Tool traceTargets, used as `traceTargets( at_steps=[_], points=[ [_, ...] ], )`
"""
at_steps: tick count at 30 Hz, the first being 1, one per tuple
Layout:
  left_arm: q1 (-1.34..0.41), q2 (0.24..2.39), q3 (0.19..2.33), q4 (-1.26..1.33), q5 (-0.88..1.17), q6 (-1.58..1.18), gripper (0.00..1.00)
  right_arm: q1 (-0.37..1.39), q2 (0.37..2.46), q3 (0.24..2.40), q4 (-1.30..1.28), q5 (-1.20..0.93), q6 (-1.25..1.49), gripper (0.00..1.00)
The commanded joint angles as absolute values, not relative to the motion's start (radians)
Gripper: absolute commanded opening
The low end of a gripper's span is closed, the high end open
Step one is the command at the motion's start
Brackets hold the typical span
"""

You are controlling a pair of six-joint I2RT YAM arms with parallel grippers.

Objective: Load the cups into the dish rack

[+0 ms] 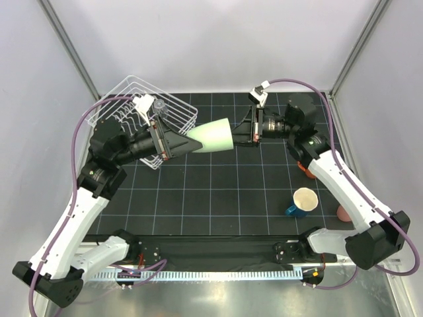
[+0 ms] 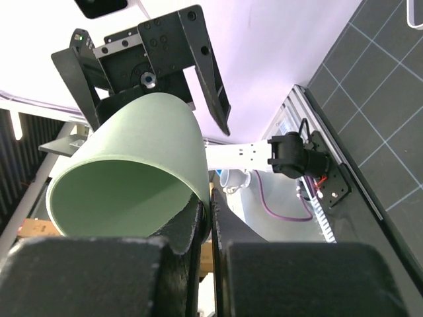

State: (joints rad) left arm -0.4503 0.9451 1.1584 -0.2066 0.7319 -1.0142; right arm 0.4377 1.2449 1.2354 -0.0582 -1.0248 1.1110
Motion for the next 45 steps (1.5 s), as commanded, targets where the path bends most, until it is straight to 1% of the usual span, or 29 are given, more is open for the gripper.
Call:
traceTargets(
  at_steps=[1,4,7,9,10,13,15,16,18,19,20,23,25,27,28,29,30,33,34,35,36,37,39,40,42,43,45],
  points=[
    [-0.453,0.939,1.146,-0.091,0.779,-1.074,0.96,0.448,1.264,1.23,0.097,-1.045,1.186,0.04],
    [-0.453,0.943,1.144,-0.068,0.779,-1.091,0.94,0.457,1.278,1.235,0.1,-1.045,1.184,0.04],
    [-0.454,0.95,1.15,-0.064,0.778,-1.098,0.89,0.463,1.287,1.23,0.101,-1.048,1.181,0.04],
    [-0.454,0.953,1.152,-0.063,0.779,-1.101,0.85,0.465,1.292,1.23,0.097,-1.048,1.175,0.04],
    [-0.453,0.954,1.151,-0.063,0.778,-1.101,0.81,0.465,1.293,1.227,0.097,-1.049,1.174,0.04],
    [-0.453,0.959,1.152,-0.063,0.775,-1.101,0.75,0.471,1.302,1.229,0.094,-1.052,1.172,0.04],
    [-0.453,0.965,1.155,-0.063,0.781,-1.1,0.68,0.477,1.307,1.23,0.092,-1.057,1.164,0.04],
    [-0.453,0.966,1.157,-0.063,0.782,-1.1,0.66,0.48,1.31,1.232,0.091,-1.06,1.164,0.04],
    [-0.453,0.974,1.16,-0.063,0.782,-1.1,0.68,0.491,1.309,1.229,0.083,-1.06,1.154,0.04],
    [-0.453,0.974,1.16,-0.064,0.782,-1.098,0.72,0.492,1.307,1.227,0.08,-1.061,1.155,0.04],
    [-0.453,0.976,1.161,-0.066,0.779,-1.097,0.8,0.494,1.305,1.22,0.078,-1.06,1.154,0.04],
    [-0.453,0.976,1.16,-0.068,0.778,-1.097,0.82,0.492,1.298,1.207,0.077,-1.058,1.15,0.04],
    [-0.453,0.979,1.16,-0.069,0.779,-1.095,0.8,0.494,1.296,1.201,0.078,-1.054,1.149,0.04],
    [-0.453,0.98,1.161,-0.069,0.779,-1.094,0.76,0.494,1.293,1.198,0.077,-1.045,1.146,0.04],
    [-0.453,0.982,1.163,-0.068,0.781,-1.094,0.69,0.492,1.293,1.197,0.077,-1.037,1.147,0.04],
    [-0.453,0.98,1.164,-0.069,0.781,-1.092,0.65,0.494,1.298,1.198,0.077,-1.034,1.149,0.04],
    [-0.453,0.98,1.163,-0.069,0.779,-1.092,0.58,0.494,1.299,1.203,0.077,-1.032,1.149,0.04],
    [-0.454,0.98,1.161,-0.069,0.784,-1.091,0.51,0.494,1.307,1.206,0.077,-1.029,1.149,0.04],
    [-0.453,0.985,1.163,-0.069,0.785,-1.091,0.41,0.494,1.308,1.206,0.075,-1.026,1.15,0.04],
    [-0.453,0.986,1.164,-0.069,0.791,-1.089,0.34,0.494,1.312,1.207,0.075,-1.026,1.149,0.04],
    [-0.453,0.988,1.166,-0.069,0.792,-1.091,0.24,0.492,1.316,1.209,0.069,-1.025,1.144,0.07],
    [-0.453,0.988,1.167,-0.071,0.788,-1.091,0.01,0.494,1.318,1.21,0.06,-1.025,1.137,0.19],
    [-0.453,0.994,1.172,-0.081,0.784,-1.089,0.0,0.492,1.321,1.227,-0.024,-1.005,1.073,0.31],
    [-0.453,0.999,1.177,-0.087,0.782,-1.082,0.0,0.494,1.325,1.236,-0.064,-0.994,1.046,0.4],
    [-0.454,1.009,1.203,-0.149,0.755,-1.06,0.0,0.492,1.336,1.279,-0.214,-0.95,0.938,0.47],
    [-0.453,1.012,1.215,-0.191,0.74,-1.04,0.0,0.491,1.348,1.317,-0.333,-0.927,0.895,0.56],
    [-0.453,1.025,1.242,-0.291,0.688,-0.993,0.0,0.488,1.359,1.353,-0.449,-0.855,0.827,0.62]
  ],
)
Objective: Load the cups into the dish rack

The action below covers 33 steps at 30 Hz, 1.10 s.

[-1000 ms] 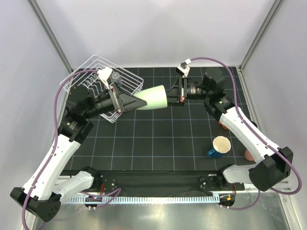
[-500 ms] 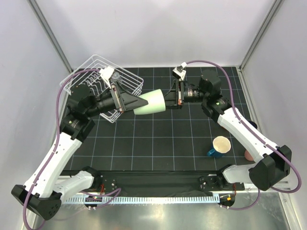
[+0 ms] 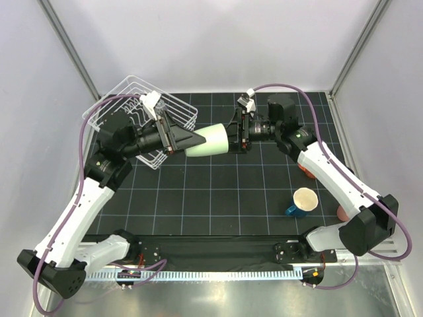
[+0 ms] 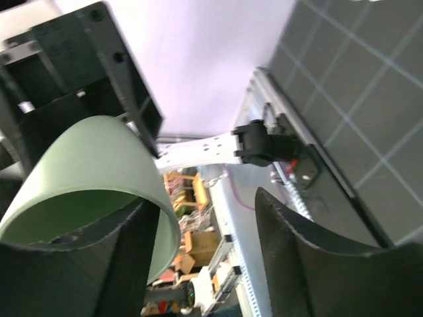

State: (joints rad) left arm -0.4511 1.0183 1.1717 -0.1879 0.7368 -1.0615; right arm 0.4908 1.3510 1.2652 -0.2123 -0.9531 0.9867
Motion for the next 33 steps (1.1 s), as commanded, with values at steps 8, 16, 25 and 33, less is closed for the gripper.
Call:
traceTargets(
  at_steps=[8,16,25,33],
  points=[
    [-0.449,1.132,1.385,-0.638,0.5,-0.842,0.0,0.443,1.4,1.474,-0.928,-0.523,0.563,0.73],
    [-0.365,1.287,1.555,-0.965,0.233,-0.764,0.0,0.433,1.378,1.595,-1.213,-0.097,0.376,0.84],
    [-0.212,1.483,1.655,-1.045,0.081,-0.838,0.0,0.433,1.315,1.559,-1.269,-0.032,0.344,0.88],
    [-0.19,1.69,1.859,-1.058,0.006,-0.841,0.0,0.434,1.27,1.526,-1.259,-0.026,0.341,0.88]
  ],
)
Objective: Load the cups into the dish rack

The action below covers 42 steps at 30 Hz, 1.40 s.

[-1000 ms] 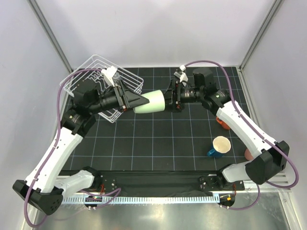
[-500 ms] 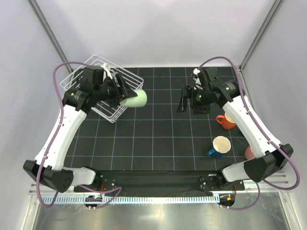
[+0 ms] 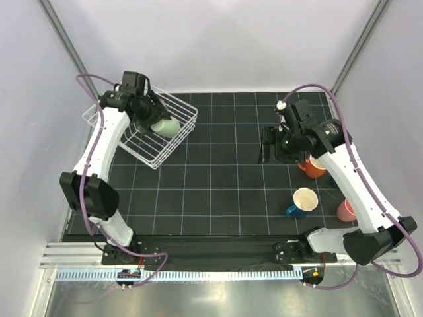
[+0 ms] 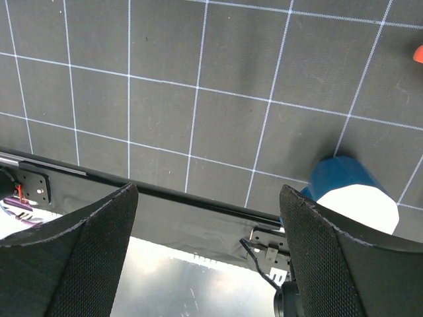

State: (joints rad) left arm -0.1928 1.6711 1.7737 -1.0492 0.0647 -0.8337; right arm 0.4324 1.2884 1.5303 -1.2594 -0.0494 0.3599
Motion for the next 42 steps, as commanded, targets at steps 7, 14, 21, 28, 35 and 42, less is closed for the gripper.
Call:
traceTargets(
  at_steps=[7,14,21,28,35,42],
  points=[
    [-0.189,1.893,2.031,-1.071,-0.043,-0.85,0.0,0.433,1.262,1.508,-1.244,-0.038,0.342,0.88],
    [-0.189,2.155,2.319,-1.201,-0.167,-0.862,0.0,0.434,1.236,1.457,-1.236,-0.049,0.354,0.88],
    [-0.186,2.255,2.387,-1.194,-0.172,-0.868,0.0,0.434,1.216,1.431,-1.232,-0.048,0.365,0.88],
    [-0.186,2.29,2.368,-1.118,-0.166,-0.868,0.0,0.434,1.198,1.43,-1.233,-0.064,0.383,0.88],
    [-0.187,2.345,2.373,-1.106,-0.123,-0.88,0.0,0.433,1.175,1.427,-1.236,-0.057,0.391,0.88],
    [-0.187,2.365,2.378,-1.078,-0.118,-0.871,0.04,0.434,1.154,1.422,-1.238,-0.066,0.413,0.88]
  ],
)
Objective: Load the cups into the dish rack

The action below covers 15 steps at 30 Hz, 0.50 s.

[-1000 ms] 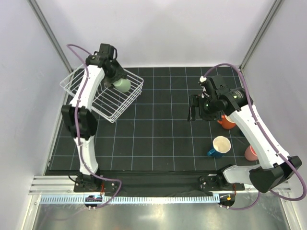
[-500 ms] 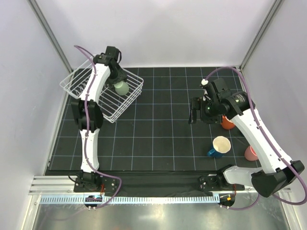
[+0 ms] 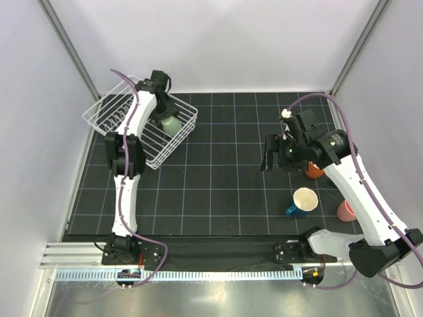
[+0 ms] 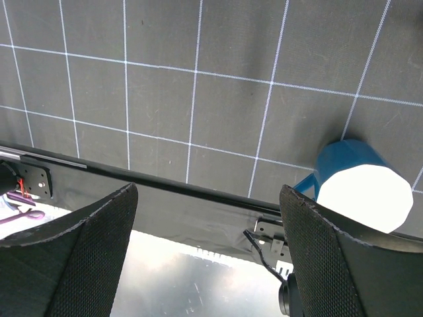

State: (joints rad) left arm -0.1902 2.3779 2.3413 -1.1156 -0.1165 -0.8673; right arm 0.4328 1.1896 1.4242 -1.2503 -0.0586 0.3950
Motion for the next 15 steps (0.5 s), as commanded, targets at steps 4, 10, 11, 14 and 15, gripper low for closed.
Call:
traceTargets(
  at_steps=[4,10,11,14,15],
  points=[
    [-0.187,2.367,2.378,-1.06,-0.112,-0.859,0.31,0.433,1.147,1.408,-1.236,-0.071,0.417,0.88],
    [-0.189,2.37,2.379,-1.06,-0.104,-0.847,0.56,0.434,1.149,1.404,-1.229,-0.077,0.42,0.88],
    [-0.187,2.368,2.378,-1.061,-0.101,-0.842,0.61,0.434,1.152,1.402,-1.227,-0.08,0.42,0.88],
    [-0.187,2.359,2.376,-1.057,-0.104,-0.835,0.66,0.434,1.154,1.393,-1.218,-0.09,0.42,0.88],
    [-0.187,2.356,2.376,-1.054,-0.101,-0.833,0.67,0.434,1.154,1.391,-1.215,-0.094,0.42,0.87]
  ],
)
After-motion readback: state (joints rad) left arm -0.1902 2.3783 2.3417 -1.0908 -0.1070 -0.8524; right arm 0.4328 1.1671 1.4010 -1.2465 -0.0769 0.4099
